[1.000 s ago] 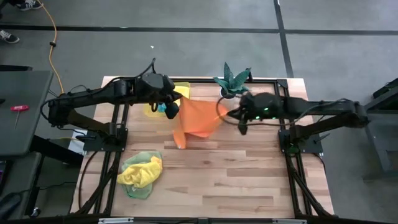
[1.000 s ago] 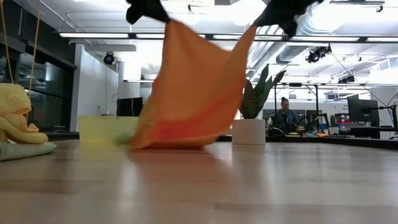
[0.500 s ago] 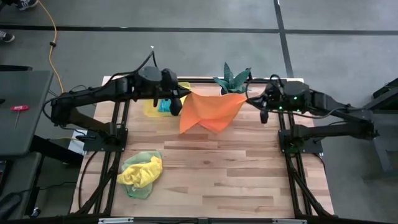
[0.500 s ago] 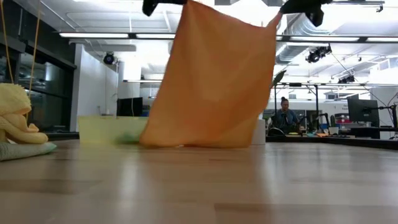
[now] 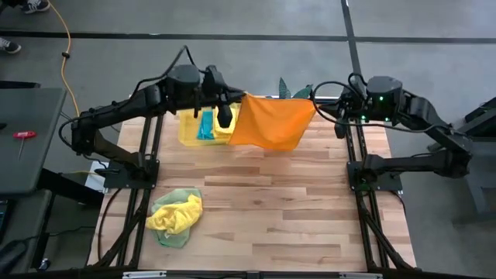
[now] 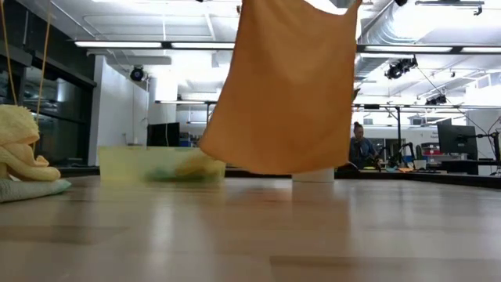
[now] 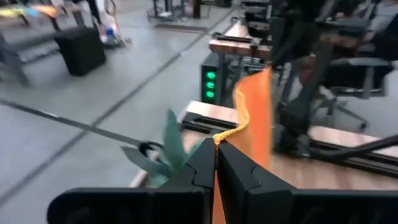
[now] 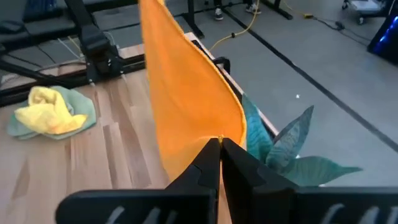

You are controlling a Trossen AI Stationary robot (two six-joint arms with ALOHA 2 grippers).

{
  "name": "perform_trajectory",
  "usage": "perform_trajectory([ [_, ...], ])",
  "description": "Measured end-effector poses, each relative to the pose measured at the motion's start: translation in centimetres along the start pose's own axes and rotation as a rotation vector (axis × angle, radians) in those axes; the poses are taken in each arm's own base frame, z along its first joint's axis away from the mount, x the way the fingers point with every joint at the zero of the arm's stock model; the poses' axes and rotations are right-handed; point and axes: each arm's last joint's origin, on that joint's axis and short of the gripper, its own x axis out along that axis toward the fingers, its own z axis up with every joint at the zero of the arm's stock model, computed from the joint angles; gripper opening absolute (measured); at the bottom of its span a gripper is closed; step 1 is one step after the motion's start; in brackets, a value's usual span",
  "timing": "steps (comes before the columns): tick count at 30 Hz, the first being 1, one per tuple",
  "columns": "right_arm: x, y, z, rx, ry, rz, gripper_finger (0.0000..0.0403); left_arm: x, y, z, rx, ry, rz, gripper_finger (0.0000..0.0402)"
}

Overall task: Fold microfiber towels
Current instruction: Fold the orange microfiber cloth

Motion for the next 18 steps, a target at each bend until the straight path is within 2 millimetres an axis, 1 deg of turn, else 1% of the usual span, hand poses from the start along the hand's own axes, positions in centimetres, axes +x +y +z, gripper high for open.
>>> perform_trajectory([
  [4,-0.9,0.0,1.4,-0.02,0.0,0.0,0.0,-0.1,-0.1,0.1,0.106,-0.001,0.001,0.0],
  [8,-1.1,0.6,1.5,-0.036,0.051,0.027,0.0,0.4,-1.4,-0.8,0.166,0.01,-0.043,0.0],
  [13,-1.1,1.5,0.7,-0.02,0.118,0.064,0.0,1.3,-3.9,-2.9,0.22,0.024,-0.05,0.0],
  [18,0.4,2.8,-1.3,0.002,0.237,0.081,0.0,1.8,-6.0,-5.6,0.213,0.099,-0.08,0.0],
])
